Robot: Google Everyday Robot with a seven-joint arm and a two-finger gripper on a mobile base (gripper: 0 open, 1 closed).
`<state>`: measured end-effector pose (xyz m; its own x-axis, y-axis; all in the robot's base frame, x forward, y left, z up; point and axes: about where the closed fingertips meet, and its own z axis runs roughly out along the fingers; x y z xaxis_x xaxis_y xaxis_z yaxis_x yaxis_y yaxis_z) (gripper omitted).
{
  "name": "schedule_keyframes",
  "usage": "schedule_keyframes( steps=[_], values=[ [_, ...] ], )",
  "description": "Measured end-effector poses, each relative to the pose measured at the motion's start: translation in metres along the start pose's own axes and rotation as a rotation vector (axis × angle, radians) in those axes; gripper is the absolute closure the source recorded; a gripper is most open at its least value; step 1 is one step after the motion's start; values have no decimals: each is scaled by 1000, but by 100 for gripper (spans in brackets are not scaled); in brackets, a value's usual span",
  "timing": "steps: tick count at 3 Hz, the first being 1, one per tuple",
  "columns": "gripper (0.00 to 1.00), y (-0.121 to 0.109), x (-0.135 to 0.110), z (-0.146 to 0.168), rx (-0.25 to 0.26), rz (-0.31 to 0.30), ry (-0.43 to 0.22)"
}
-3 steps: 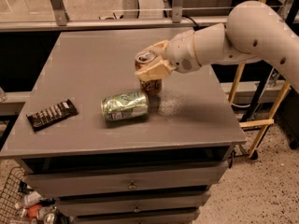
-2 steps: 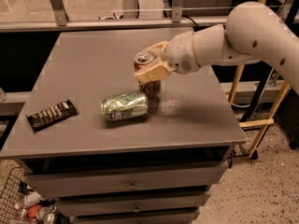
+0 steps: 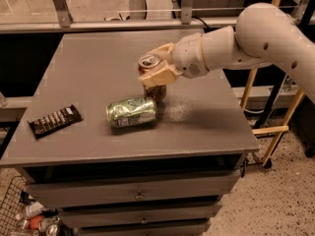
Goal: Move orange can near green can
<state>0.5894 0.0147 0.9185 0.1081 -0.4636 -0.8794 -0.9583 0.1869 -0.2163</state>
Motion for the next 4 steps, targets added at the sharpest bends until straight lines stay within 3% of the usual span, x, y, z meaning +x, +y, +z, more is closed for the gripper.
schedule_keyframes(
  steps=[4],
  values=[
    [100, 4, -2, 17, -105, -1, -21]
  ],
)
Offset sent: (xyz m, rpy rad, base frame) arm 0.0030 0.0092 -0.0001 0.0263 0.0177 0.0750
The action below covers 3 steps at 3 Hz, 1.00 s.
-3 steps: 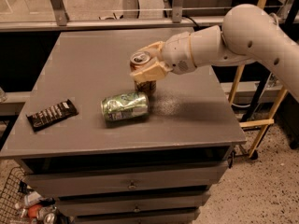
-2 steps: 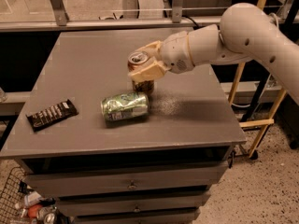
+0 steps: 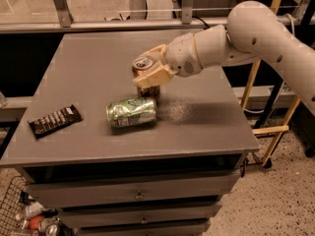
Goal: Move orange can near green can
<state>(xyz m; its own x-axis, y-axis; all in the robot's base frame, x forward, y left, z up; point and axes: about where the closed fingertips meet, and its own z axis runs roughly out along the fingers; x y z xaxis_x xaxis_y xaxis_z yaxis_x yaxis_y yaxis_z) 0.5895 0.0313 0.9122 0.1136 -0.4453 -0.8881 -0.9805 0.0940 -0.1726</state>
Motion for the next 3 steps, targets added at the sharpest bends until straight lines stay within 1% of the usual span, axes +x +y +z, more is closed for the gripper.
schedule_keyframes(
  steps=[1, 3],
  values=[
    [74, 1, -1, 3, -5, -2, -1],
    [28, 3, -3, 7, -13, -4, -2]
  ],
)
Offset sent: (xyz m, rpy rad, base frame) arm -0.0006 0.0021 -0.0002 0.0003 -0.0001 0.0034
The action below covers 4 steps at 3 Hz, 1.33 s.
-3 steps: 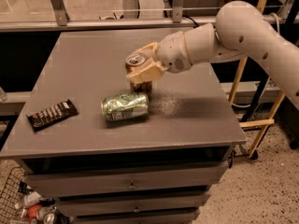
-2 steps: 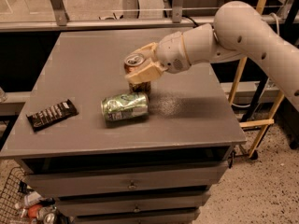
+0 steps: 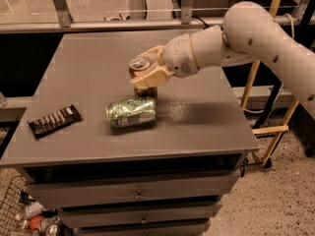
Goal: Move orange can near green can
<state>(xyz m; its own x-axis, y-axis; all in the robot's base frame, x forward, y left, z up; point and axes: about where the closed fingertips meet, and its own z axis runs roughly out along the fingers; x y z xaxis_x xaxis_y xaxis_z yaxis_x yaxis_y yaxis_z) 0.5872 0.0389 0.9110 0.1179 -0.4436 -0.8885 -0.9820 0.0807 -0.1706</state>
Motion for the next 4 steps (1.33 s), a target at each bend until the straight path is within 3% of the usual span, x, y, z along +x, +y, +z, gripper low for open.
schedule_keyframes(
  steps=[1, 3, 4],
  values=[
    [4, 1, -1, 2, -5, -1, -1],
    [0, 2, -1, 3, -7, -2, -1],
    [0, 4, -3, -9, -10, 7, 47]
  ],
)
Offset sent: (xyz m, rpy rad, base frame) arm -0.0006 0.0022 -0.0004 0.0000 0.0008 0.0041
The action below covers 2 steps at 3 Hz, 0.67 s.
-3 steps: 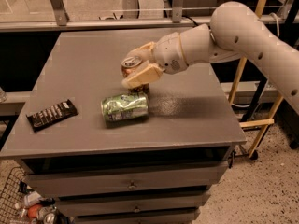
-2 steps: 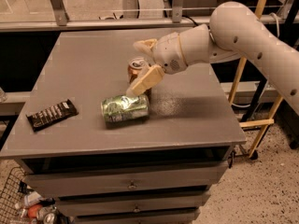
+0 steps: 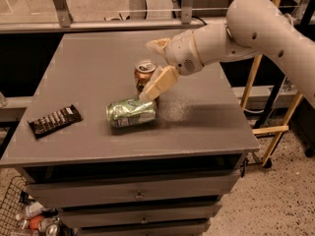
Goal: Move orange can near green can
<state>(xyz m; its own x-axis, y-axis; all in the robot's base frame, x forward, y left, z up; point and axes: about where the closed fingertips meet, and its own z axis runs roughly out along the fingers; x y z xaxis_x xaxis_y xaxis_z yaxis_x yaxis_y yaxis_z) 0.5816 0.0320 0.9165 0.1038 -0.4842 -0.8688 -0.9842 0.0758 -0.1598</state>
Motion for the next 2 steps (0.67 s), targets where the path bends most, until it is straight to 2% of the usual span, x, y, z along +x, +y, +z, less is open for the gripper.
schedule_keyframes(
  steps=[1, 2],
  values=[
    [0, 12, 2, -33, 8, 39, 58],
    [0, 14, 3, -36, 4, 44, 66]
  ],
)
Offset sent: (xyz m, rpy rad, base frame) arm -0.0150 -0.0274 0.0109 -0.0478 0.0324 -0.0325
